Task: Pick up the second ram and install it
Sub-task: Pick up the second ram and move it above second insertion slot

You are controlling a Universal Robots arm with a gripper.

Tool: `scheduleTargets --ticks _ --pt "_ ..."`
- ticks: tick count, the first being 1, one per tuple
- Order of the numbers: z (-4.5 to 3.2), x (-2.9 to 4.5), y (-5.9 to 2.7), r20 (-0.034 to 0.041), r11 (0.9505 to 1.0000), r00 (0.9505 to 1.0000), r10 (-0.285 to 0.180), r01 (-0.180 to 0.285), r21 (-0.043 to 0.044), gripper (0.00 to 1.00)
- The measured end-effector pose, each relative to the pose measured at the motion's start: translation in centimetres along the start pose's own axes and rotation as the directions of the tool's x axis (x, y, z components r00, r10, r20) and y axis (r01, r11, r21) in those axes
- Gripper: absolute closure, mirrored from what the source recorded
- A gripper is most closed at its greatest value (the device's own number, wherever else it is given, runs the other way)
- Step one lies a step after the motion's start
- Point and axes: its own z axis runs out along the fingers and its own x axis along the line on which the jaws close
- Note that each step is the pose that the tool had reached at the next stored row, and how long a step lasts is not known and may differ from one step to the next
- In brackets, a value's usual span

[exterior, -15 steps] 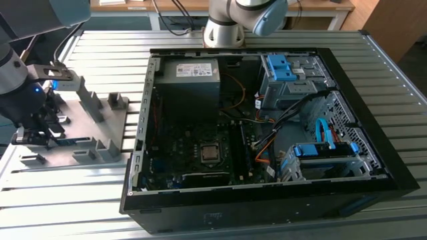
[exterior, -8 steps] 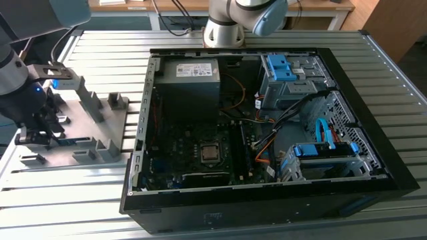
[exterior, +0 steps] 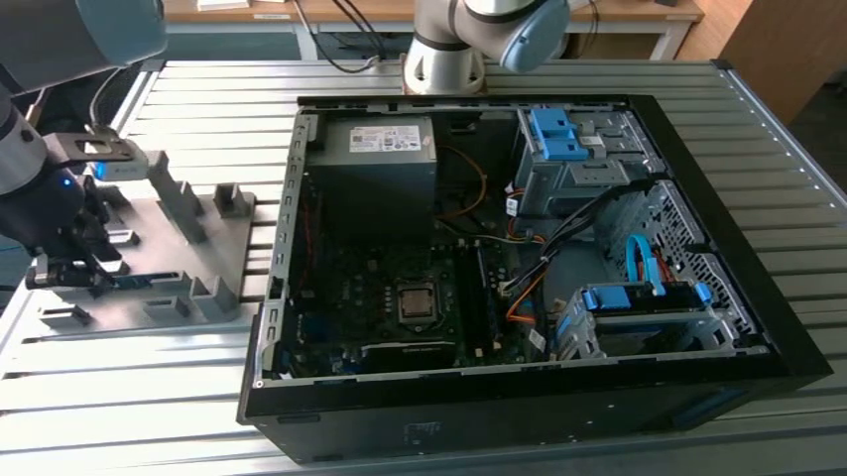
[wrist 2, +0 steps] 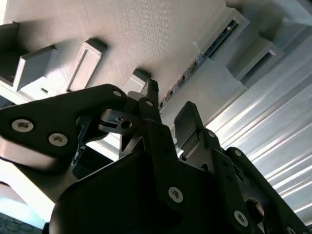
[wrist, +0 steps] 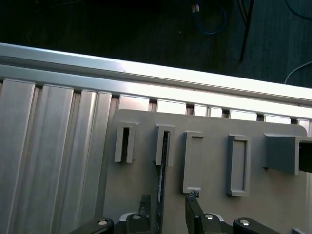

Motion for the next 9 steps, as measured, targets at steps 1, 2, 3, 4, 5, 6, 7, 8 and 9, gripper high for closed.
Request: scheduleTargets --ticks 1,2,3,4,5,6,7,8,9 --pt "0.18 0.02 -0.01 -0.0006 1.0000 1.0000 -0.006 0.006 -0.0008 0.59" --pt "0.37 0.03 -0.02 -0.0012 0.9999 0.9999 -0.012 0.012 -0.0011 0.59" --pt "0.54 0.05 -0.03 -0.0020 0.9998 0.9998 -0.019 0.019 -0.0017 0.59" --pt "0.72 0.06 -0.07 -0.0028 0.9996 0.9996 -0.027 0.027 -0.0024 0.59" --pt "0.89 0.08 -0.18 -0.0036 0.9994 0.9994 -0.034 0.034 -0.0032 0.59" --pt "1.06 0.11 -0.29 -0.0045 0.9992 0.9992 -0.041 0.041 -0.0039 0.59" --pt "1.23 0.13 -0.41 -0.0053 0.9989 0.9989 -0.047 0.047 -0.0045 0.59" --pt "1.42 0.16 -0.54 -0.0060 0.9986 0.9986 -0.053 0.053 -0.0051 0.59" --pt "1.60 0.18 -0.60 -0.0067 0.9983 0.9983 -0.058 0.058 -0.0055 0.59"
